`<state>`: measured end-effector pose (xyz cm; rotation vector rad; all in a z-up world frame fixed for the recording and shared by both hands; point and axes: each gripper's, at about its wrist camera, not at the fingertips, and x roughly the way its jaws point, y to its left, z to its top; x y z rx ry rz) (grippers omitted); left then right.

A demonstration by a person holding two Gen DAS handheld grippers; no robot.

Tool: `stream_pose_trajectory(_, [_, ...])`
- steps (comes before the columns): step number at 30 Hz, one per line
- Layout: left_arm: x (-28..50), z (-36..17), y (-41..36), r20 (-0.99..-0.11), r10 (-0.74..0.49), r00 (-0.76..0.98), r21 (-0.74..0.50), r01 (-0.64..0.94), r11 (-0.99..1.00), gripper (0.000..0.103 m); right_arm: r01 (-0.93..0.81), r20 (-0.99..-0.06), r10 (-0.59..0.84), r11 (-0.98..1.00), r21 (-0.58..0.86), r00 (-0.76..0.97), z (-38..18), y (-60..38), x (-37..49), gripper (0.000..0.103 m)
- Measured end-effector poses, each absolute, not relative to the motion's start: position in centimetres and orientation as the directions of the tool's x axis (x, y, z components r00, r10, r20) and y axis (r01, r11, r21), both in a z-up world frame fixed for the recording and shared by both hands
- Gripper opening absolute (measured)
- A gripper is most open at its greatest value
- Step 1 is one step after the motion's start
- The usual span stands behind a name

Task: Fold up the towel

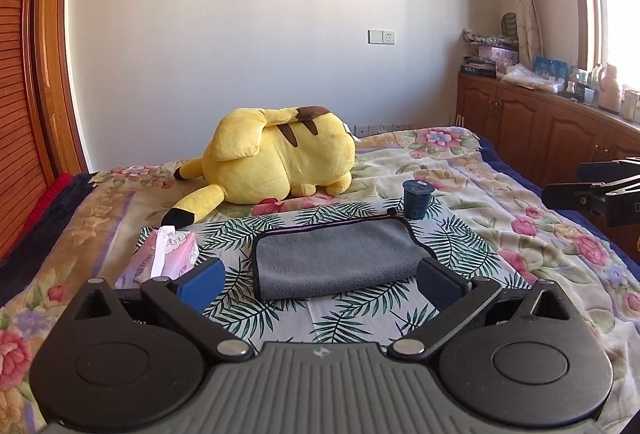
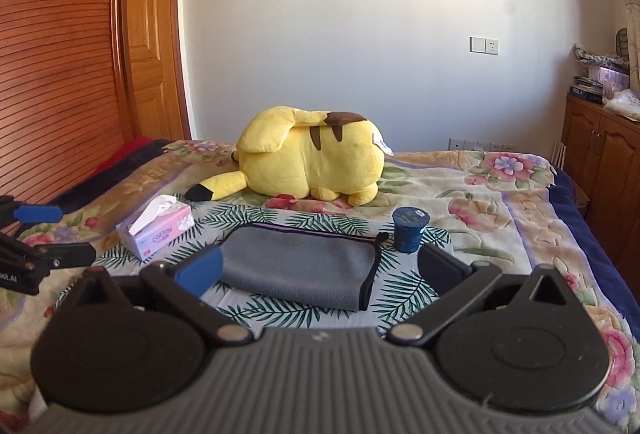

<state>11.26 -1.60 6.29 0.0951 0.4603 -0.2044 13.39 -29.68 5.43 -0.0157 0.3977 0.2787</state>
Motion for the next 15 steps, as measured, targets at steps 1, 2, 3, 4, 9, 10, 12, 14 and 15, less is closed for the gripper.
stream_pose_trajectory(1, [11.1, 6.3, -1.7, -0.45, -0.174, 0.876, 0.047, 0.218, 0.975, 0.087, -0.268, -0.385, 0.262, 0.963, 0.039, 0.885, 5.4, -29.6, 13.2, 0.103])
stream_pose_trajectory(2, [10.8, 6.3, -1.8, -0.449, -0.174, 0.876, 0.048, 0.218, 0.975, 0.087, -0.266, -0.384, 0.262, 0.963, 0.043, 0.886, 5.4, -29.6, 13.1, 0.103])
stream_pose_trajectory(3, [10.6, 6.2, -1.8, -0.45, -0.175, 0.876, 0.045, 0.218, 0.975, 0.087, -0.266, -0.382, 0.263, 0.963, 0.047, 0.886, 5.4, -29.5, 12.9, 0.103])
stream_pose_trajectory(4, [10.4, 6.2, -1.9, -0.45, -0.179, 0.875, 0.039, 0.219, 0.975, 0.087, -0.266, -0.379, 0.264, 0.963, 0.048, 0.887, 5.4, -29.5, 12.7, 0.103])
stream_pose_trajectory(9, [9.2, 5.9, -2.0, -0.453, -0.187, 0.872, 0.017, 0.218, 0.976, 0.087, -0.272, -0.371, 0.26, 0.962, 0.02, 0.892, 5.2, -28.7, 11.4, 0.103])
stream_pose_trajectory(10, [9.0, 5.8, -1.9, -0.452, -0.184, 0.873, 0.016, 0.214, 0.977, 0.087, -0.275, -0.371, 0.262, 0.961, 0.018, 0.891, 5.1, -28.6, 11.2, 0.103])
stream_pose_trajectory(12, [8.5, 5.6, -1.9, -0.453, -0.173, 0.875, 0.018, 0.203, 0.979, 0.087, -0.279, -0.371, 0.265, 0.96, 0.016, 0.89, 4.8, -28.4, 10.7, 0.103])
stream_pose_trajectory(14, [8.1, 5.3, -1.7, -0.453, -0.167, 0.876, 0.02, 0.197, 0.98, 0.087, -0.281, -0.369, 0.269, 0.959, 0.023, 0.889, 4.5, -28.2, 10.2, 0.103])
stream_pose_trajectory(15, [7.9, 5.2, -1.7, -0.453, -0.163, 0.876, 0.021, 0.194, 0.981, 0.087, -0.281, -0.369, 0.272, 0.959, 0.029, 0.889, 4.4, -28.1, 10.0, 0.103])
